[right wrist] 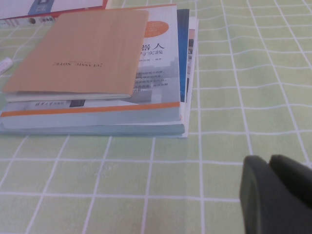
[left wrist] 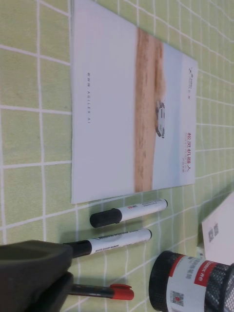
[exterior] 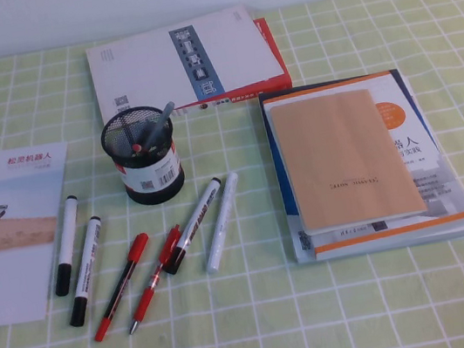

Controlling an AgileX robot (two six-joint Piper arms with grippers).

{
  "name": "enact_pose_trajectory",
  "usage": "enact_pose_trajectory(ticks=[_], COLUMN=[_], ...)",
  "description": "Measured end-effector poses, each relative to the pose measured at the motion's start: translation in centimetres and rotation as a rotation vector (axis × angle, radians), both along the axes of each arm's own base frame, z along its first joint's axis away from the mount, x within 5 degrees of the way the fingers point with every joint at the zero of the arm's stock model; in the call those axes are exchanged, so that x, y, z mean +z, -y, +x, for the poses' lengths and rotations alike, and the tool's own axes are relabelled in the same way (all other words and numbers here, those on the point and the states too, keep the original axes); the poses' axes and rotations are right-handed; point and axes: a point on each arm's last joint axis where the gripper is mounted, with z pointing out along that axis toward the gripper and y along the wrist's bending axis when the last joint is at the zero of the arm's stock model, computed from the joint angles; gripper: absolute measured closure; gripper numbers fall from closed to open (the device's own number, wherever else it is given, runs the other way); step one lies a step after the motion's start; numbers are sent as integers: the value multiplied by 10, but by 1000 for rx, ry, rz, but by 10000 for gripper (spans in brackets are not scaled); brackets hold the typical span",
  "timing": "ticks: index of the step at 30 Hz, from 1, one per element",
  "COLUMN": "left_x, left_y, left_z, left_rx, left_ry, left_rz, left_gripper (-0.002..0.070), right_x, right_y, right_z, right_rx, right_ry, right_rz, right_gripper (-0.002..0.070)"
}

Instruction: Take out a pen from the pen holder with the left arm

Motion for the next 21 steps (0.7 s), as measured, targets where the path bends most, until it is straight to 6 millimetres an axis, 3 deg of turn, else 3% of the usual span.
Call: enact_pose_trajectory(ticks=[14,17,21], left_x=[1,3,10], left_y=[1,3,6], left_z=[0,1,2], left_rx=[-2,-5,6], left_ry=[12,25,77], left_rz=[-22,-91,-328], left_gripper=[680,680,680], right_x=[0,0,0], right_y=[0,0,0], right_z=[0,0,0], right_rx=[0,0,0], right_ry=[0,0,0], right_rz=[0,0,0], right_gripper=[691,691,691])
